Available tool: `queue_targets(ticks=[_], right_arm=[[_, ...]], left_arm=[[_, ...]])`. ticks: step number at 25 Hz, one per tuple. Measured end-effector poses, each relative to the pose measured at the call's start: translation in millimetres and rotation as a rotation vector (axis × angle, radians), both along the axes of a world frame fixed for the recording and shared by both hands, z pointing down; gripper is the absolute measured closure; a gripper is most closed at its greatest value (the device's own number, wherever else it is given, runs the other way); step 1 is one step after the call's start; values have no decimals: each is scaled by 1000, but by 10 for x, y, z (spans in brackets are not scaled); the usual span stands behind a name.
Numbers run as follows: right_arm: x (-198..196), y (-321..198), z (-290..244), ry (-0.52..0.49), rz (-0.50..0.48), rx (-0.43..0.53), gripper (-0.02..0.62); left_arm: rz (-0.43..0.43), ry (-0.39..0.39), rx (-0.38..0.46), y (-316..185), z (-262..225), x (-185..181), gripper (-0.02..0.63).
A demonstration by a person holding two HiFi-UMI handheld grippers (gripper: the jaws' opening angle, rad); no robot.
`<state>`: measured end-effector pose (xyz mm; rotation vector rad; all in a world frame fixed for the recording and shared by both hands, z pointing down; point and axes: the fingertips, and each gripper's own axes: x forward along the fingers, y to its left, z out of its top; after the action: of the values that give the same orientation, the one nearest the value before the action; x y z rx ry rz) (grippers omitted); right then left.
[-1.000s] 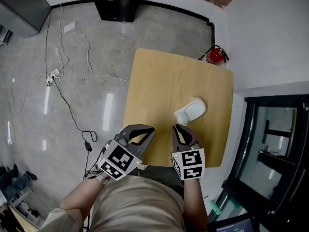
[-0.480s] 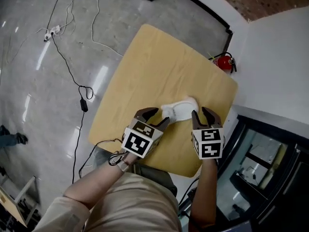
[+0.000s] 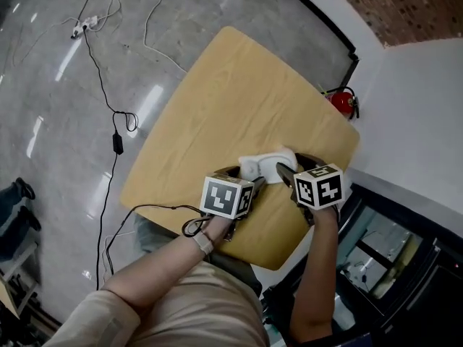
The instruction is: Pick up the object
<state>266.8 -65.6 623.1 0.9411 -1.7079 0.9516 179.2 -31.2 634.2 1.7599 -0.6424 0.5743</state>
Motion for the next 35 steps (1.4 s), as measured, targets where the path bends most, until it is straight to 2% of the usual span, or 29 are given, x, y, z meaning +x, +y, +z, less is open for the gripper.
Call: queue_targets(ticks=[5,10,15,19,22,25,28,31,35], right_arm=[[-9,20,61,-112,18,-61,368],[-109,19,77,-155,-34,-86,365],[-144,10,102,-156,-48,-129,362],[-166,4,111,-176,-21,-125,357],[-176,24,119,-150,-12,-118,355],[-244,50,153,-91,-10,-116,339],[-378,72,171,-88,25,-115,337],[-626,96,185,-107,74,-95,337],[-1141,81,183,-111,140,-70,337]], left_arm=[[-52,-20,-7,-5,90,12,308],[-43,-22,25,16,79,7,318],[-55,-11,57,-31,65,-24,319],[-65,11,66,-27,56,-45,321],[-59,23,71,-13,67,-49,322],[-29,25,84,-37,65,-110,322],[15,24,76,-36,94,-234,322],[78,12,61,-55,118,-505,322],[162,-7,29,-105,140,-1023,322]])
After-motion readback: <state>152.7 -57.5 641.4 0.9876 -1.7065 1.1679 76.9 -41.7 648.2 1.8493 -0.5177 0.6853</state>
